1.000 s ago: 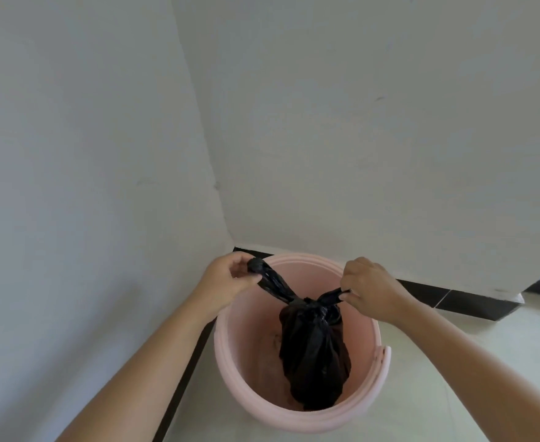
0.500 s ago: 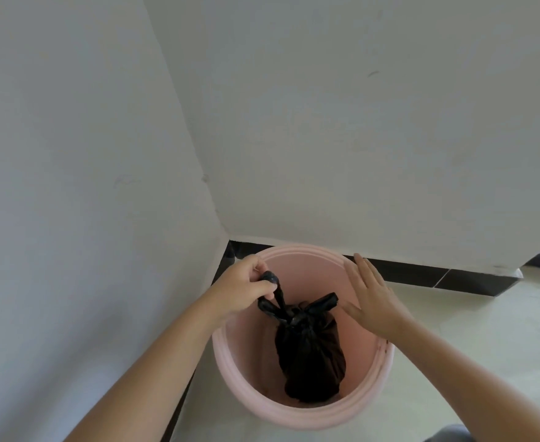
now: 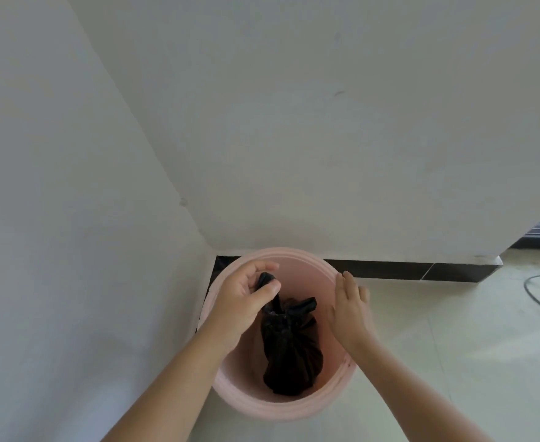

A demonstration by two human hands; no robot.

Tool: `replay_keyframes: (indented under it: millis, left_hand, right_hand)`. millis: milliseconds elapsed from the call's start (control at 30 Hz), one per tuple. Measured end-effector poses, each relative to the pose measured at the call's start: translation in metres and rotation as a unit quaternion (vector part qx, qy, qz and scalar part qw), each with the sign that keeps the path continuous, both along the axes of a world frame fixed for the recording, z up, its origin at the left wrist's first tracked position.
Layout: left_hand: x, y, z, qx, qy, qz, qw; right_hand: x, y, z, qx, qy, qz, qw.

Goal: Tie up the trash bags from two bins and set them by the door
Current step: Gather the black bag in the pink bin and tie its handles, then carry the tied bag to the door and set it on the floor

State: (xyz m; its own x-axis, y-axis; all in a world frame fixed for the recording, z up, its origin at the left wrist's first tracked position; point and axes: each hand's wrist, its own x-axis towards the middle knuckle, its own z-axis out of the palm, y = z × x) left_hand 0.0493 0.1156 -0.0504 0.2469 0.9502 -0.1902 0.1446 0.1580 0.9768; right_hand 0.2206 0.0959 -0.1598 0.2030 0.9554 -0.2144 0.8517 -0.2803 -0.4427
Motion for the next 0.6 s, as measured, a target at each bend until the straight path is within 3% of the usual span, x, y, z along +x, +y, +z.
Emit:
replay_keyframes:
  millis: [100,233,433,600]
  left_hand:
    - [0.007,-0.004,0.019,-0.014,0.054,-0.014,0.998]
    - [0.024,-0.004,0.069,-0.012,0.097,-0.017,0.995]
    - [0.066,-0.007,0.188,0.015,0.142,-0.086,0.986]
    - [0.101,-0.022,0.327,0.076,0.156,-0.181,0.968]
  right_hand:
    - [-0.002,-0.011,0.016,-0.049,0.024,-0.037,0.998]
    - [0.019,-0.035,0.065,-0.100,-0.015,-0.041,0.994]
    - [0.072,-0.079,0.210,-0.127,-0.060,-0.098,0.985]
    - [0.100,-0.127,0.348,-0.009,-0.084,-0.162,0.983]
